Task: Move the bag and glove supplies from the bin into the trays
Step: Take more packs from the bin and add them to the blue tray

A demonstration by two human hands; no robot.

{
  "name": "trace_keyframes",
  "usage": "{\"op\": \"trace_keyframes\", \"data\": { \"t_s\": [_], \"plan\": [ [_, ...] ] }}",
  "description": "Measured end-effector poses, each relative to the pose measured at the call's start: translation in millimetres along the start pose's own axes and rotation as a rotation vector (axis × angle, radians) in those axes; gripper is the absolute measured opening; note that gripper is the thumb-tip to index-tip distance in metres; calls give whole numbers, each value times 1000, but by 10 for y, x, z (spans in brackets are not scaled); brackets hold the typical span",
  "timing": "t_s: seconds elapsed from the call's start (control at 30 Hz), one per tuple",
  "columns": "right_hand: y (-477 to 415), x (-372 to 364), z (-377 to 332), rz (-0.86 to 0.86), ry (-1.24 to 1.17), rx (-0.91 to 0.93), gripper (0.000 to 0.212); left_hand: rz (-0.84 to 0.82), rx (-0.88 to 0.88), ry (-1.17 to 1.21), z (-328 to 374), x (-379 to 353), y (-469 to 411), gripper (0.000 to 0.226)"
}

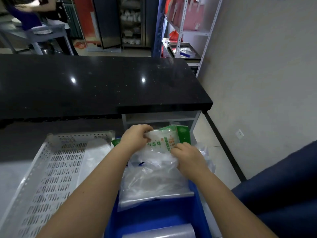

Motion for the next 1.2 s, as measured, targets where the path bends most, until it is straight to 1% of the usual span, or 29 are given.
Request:
{"op": "trace_keyframes", "data": {
  "t_s": [0.13, 0.2, 0.3, 0.37, 0.43, 0.53, 0.6, 0.67, 0.73, 0.83, 0.9, 0.97, 1.0, 1.07, 1.13, 1.17, 1.2],
  "plan": [
    [-41, 1, -31, 23, -13, -3, 24, -80, -13, -96, -104, -87, -40, 36],
    [-64, -17, -35, 39, -14, -1, 27, -77, -48, -161, -133, -125, -37, 38],
    [-94, -66, -36, 41, -1, 11, 31, 50, -157, -316, -115, -129, -22, 42],
    [-112, -95, -39, 31, 12, 19, 31, 149, -183, -339, -106, -76, -10, 46],
    [-141, -135, -37, 4, 24, 18, 32, 227, -174, -274, -110, 44, -5, 48],
    [-274, -237, -30, -36, 38, 0, 33, 312, -155, -59, -145, 315, 36, 37],
    [-442, -333, -80, -20, 40, -4, 35, 325, -169, 94, -182, 443, 159, 31],
    [-601, -483, -193, 1, 8, 1, 34, 285, -196, 130, -226, 430, 336, 32],
    [-679, -688, -303, -8, -49, 23, 29, 217, -181, 1, -309, 272, 466, 36],
    [-600, -1016, -284, -121, -56, 28, 29, 67, -101, -189, -462, -30, 544, 38],
    [-480, -1126, -148, -202, -60, -12, 33, -8, -84, -207, -507, -187, 568, 38],
    [-370, -1147, -7, -285, -49, -49, 33, -42, -101, -215, -498, -301, 576, 34],
    [-324, -1129, 58, -319, -78, -79, 35, -62, -102, -230, -490, -350, 582, 32],
    [-234, -1037, 193, -367, -206, -186, 49, -109, -87, -259, -490, -425, 600, 31],
    [-169, -868, 302, -360, -342, -251, 58, -129, -67, -274, -506, -449, 622, 33],
    [-154, -762, 332, -307, -395, -247, 57, -127, -68, -277, -507, -434, 636, 34],
    [-144, -651, 356, -218, -429, -224, 53, -121, -74, -276, -498, -407, 655, 36]
  ]
}}
Point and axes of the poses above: each hand's wrist, its own y-axis away from the middle knuckle, its own x-axis out of the back of the hand, z = x × y, the point moved 5 cm from there along -y, towards the middle knuckle, and after that the axes turned 13 degrees about z, right-handed, at the moved point
